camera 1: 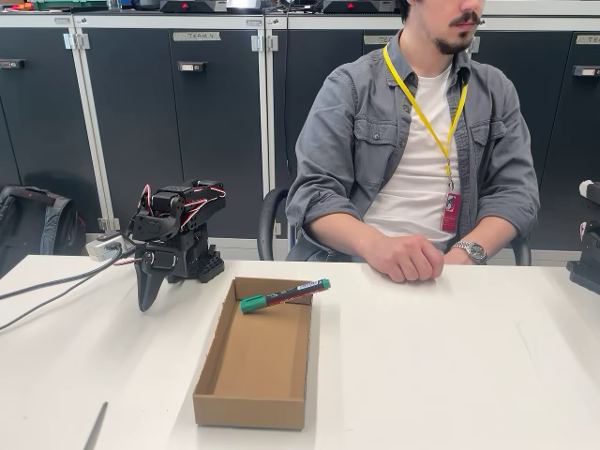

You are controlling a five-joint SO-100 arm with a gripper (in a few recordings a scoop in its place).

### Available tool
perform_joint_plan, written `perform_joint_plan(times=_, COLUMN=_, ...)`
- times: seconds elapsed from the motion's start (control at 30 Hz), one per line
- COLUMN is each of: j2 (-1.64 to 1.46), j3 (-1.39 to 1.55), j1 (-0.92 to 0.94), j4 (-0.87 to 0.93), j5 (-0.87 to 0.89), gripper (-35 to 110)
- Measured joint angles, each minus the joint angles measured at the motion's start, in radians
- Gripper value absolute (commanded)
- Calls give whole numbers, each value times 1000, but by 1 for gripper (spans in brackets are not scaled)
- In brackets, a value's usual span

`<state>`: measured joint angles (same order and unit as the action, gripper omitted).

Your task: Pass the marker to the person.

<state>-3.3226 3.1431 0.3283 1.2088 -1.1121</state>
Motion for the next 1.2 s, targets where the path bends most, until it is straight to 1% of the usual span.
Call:
perform_joint_plan(times=0.8, j2=0, j3=0, j1=8, j4=0, j5=-3, gripper=-5)
perform_joint_plan(times=1.0, j2=2, j3=-32, j1=-8, j4=-25, j5=77, gripper=-5)
perform_joint_plan(times=1.2, j2=91, j3=-118, j1=-51, j4=-126, j5=158, gripper=-5)
